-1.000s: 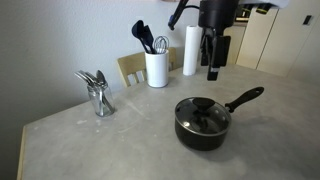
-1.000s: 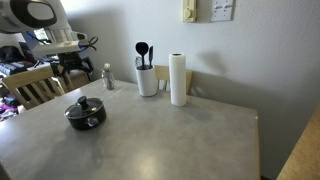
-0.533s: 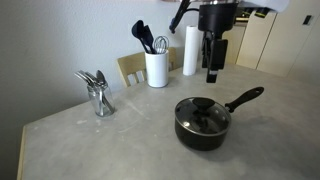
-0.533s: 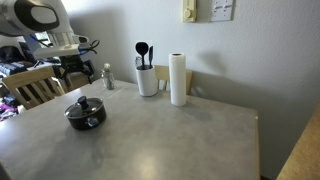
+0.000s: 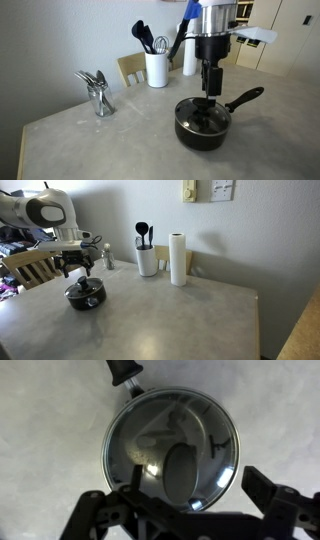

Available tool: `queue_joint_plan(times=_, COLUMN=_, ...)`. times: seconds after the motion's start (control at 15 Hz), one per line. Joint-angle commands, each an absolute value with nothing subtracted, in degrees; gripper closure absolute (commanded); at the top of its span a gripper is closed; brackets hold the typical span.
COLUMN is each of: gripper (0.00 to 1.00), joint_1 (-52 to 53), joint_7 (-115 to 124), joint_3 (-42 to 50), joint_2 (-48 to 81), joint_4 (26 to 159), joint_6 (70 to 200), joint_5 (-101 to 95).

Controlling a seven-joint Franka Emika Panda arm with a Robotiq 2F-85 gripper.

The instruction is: Take the lid off the pot and place it on the table

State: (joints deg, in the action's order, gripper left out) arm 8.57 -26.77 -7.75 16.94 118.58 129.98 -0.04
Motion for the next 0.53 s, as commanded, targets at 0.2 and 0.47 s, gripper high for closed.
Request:
queue_joint_plan(times=0.2, gripper=0.00, joint_1=8.2, joint_7=-25.2, joint_3=-8.7, joint_2=19.4, joint_4=118.4, joint_6=133.7, joint_5=-5.1)
queue_joint_plan(times=0.47, gripper=0.00, joint_1=8.2, joint_7=-24.1, joint_3=-9.0, joint_2=20.4, joint_4=118.2, joint_6=134.5, joint_5=-6.8)
